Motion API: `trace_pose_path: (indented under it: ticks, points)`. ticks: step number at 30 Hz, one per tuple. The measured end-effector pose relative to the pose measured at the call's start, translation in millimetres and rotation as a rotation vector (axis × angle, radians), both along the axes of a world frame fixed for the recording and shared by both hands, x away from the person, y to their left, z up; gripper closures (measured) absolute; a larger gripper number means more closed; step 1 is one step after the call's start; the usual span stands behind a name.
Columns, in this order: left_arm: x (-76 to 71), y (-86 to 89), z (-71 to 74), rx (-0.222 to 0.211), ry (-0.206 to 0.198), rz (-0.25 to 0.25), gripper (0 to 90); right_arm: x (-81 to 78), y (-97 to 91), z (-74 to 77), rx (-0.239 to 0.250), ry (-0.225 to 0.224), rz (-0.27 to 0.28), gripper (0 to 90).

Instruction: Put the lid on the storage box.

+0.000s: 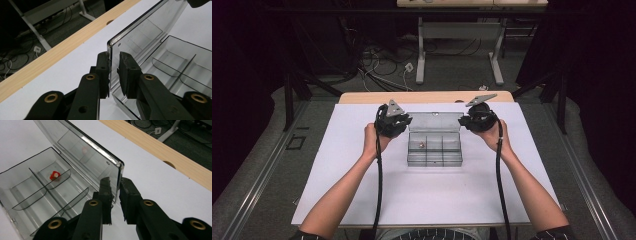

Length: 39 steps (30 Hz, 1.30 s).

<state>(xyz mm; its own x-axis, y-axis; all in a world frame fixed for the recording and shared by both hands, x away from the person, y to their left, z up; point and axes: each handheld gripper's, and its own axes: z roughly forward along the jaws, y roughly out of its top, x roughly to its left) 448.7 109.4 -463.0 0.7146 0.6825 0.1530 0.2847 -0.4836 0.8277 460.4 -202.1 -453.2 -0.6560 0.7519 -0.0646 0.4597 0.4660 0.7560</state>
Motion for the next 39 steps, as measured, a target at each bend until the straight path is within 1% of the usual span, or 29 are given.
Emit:
trace_pose_path:
  ticks: [1, 3, 4, 5, 6, 7, 8, 9, 11, 13, 18, 19, 20, 21, 22, 24, 25, 26, 30, 31, 32, 33, 34, 35, 36, 37, 38, 39]
  points:
    - [-2.0, 0.5, -0.7, 0.001, -0.002, -0.005, 78.3, -0.4, -0.6, -0.8, 0.003, -0.011, 0.010, 80.1]
    - [-4.1, 1.8, -1.7, 0.002, -0.010, -0.015, 78.5, -3.8, -0.7, -1.3, 0.001, -0.009, 0.007, 80.1]
    - [-5.2, 2.2, -1.9, 0.002, -0.007, -0.020, 78.5, -5.6, -1.0, -1.7, -0.001, -0.006, 0.009, 80.1]
    - [-7.4, 1.6, -2.9, 0.004, -0.016, -0.017, 78.5, -6.4, -1.2, -2.4, 0.000, -0.012, 0.011, 80.1]
    - [-8.2, 1.5, -2.8, 0.012, -0.020, -0.023, 78.4, -7.8, -1.3, -3.4, 0.010, -0.013, 0.010, 80.0]
    - [-10.2, 0.7, -3.2, 0.020, -0.028, -0.022, 78.4, -8.7, -2.0, -3.4, 0.003, -0.010, 0.013, 79.9]
    - [-11.0, 0.9, -2.9, 0.032, -0.033, -0.027, 78.4, -9.7, -2.5, -4.5, 0.010, -0.015, 0.010, 78.9]
    - [-12.8, 0.1, -4.1, 0.026, -0.037, -0.022, 78.3, -10.9, -3.1, -4.5, 0.010, 0.004, 0.011, 77.6]
    - [-14.0, 0.0, -5.0, 0.025, -0.046, -0.020, 78.2, -12.7, -4.3, -6.8, 0.012, 0.007, 0.014, 72.7]
    - [-15.1, 0.4, -5.2, 0.029, -0.046, -0.023, 78.2, -15.9, -6.6, -9.3, 0.013, 0.019, 0.015, 67.6]
    - [-17.7, 0.9, -7.8, 0.018, -0.061, -0.026, 78.1, -23.5, -13.9, -14.3, 0.012, 0.041, 0.012, 50.2]
    - [-18.7, 1.6, -7.6, 0.027, -0.060, -0.034, 78.1, -25.1, -15.1, -15.0, 0.010, 0.048, 0.008, 48.0]
    - [-19.1, 1.4, -8.2, 0.027, -0.068, -0.033, 78.1, -26.7, -17.3, -16.6, 0.013, 0.053, 0.010, 44.4]
    - [-20.6, 1.4, -8.4, 0.028, -0.064, -0.035, 78.1, -28.0, -18.3, -17.5, 0.019, 0.059, 0.005, 42.8]
    - [-21.1, 1.4, -8.9, 0.028, -0.069, -0.036, 78.0, -29.6, -20.3, -19.4, 0.023, 0.064, 0.004, 39.8]
    - [-22.5, 1.6, -9.0, 0.026, -0.062, -0.036, 77.9, -32.0, -23.2, -22.6, 0.025, 0.077, 0.004, 34.2]
    - [-23.5, 1.6, -8.6, 0.027, -0.049, -0.034, 77.7, -33.0, -24.2, -23.4, 0.023, 0.091, 0.006, 31.4]
    - [-24.0, 1.6, -8.1, 0.034, -0.047, -0.036, 77.4, -34.4, -25.3, -25.7, 0.024, 0.088, 0.004, 26.8]
    - [-27.5, -0.5, -8.7, 0.044, -0.056, -0.035, 76.5, -38.8, -30.5, -30.5, 0.039, 0.098, 0.005, 19.2]
    - [-28.5, -0.2, -9.0, 0.048, -0.053, -0.039, 76.4, -40.2, -31.1, -31.0, 0.036, 0.104, -0.001, 18.0]
    - [-29.0, 0.0, -9.7, 0.046, -0.058, -0.039, 76.4, -41.8, -32.1, -32.7, 0.037, 0.105, 0.004, 16.7]
    - [-29.9, 0.6, -9.9, 0.050, -0.054, -0.045, 76.3, -42.7, -32.6, -33.6, 0.041, 0.109, 0.009, 16.3]
    - [-30.8, 0.7, -10.8, 0.042, -0.055, -0.042, 76.3, -44.7, -33.8, -34.8, 0.042, 0.110, 0.012, 16.0]
    - [-31.8, 1.2, -11.1, 0.042, -0.051, -0.046, 76.3, -46.9, -34.2, -35.7, 0.039, 0.112, 0.006, 15.8]
    - [-32.3, 1.1, -12.0, 0.040, -0.059, -0.047, 76.2, -48.4, -34.9, -37.2, 0.042, 0.110, 0.011, 15.5]
    - [-33.9, 1.5, -12.6, 0.045, -0.058, -0.048, 76.2, -49.6, -35.2, -38.1, 0.043, 0.114, 0.013, 15.2]
    - [-34.7, 1.1, -13.7, 0.037, -0.062, -0.046, 76.3, -51.7, -35.4, -39.9, 0.042, 0.120, 0.013, 15.0]
    - [-35.8, 1.4, -13.7, 0.045, -0.057, -0.049, 76.2, -53.1, -36.0, -41.1, 0.035, 0.119, 0.013, 14.8]
